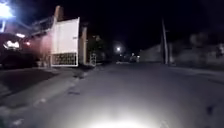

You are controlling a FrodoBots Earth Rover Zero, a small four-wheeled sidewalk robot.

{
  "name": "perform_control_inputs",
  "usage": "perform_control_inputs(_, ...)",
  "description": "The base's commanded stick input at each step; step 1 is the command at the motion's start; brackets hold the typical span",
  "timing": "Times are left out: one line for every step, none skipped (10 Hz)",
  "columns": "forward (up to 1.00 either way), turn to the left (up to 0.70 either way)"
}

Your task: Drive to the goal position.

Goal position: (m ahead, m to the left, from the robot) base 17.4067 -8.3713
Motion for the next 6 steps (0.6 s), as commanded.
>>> perform_control_inputs(1.00, 0.00)
perform_control_inputs(1.00, 0.00)
perform_control_inputs(1.00, 0.00)
perform_control_inputs(1.00, 0.00)
perform_control_inputs(1.00, 0.00)
perform_control_inputs(1.00, 0.00)
